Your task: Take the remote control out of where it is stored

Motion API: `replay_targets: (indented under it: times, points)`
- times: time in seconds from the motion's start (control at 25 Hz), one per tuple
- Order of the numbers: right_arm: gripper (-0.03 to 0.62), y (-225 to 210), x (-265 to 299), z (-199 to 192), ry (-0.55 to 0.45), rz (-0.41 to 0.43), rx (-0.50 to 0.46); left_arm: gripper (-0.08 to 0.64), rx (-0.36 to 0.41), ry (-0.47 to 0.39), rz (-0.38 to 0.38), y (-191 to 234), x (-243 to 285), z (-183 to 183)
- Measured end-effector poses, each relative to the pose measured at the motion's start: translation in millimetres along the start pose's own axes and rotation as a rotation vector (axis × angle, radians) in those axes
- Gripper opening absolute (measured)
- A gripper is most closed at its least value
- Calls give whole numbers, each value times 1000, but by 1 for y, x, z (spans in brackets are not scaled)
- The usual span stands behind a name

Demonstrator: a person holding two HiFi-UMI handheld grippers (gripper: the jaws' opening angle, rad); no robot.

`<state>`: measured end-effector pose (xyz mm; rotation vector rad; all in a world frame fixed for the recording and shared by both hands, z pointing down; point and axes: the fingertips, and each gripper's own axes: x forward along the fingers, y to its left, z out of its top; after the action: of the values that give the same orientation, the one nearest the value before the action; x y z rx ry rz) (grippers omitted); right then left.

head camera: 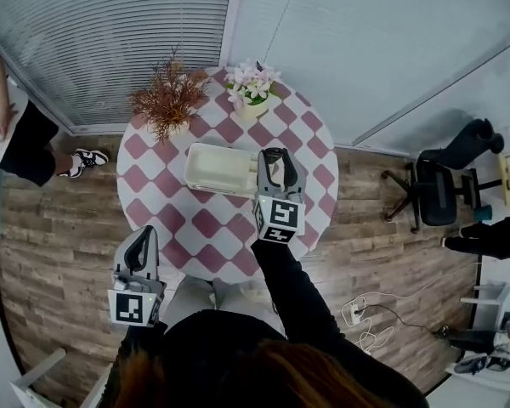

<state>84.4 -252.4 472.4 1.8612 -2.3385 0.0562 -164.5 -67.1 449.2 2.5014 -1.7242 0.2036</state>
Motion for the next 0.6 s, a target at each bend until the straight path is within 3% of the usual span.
replay_targets:
  times: [0.6]
  points:
    - [207,2,-66,21,-31,42,18,6,8,-39,-40,-19,10,9]
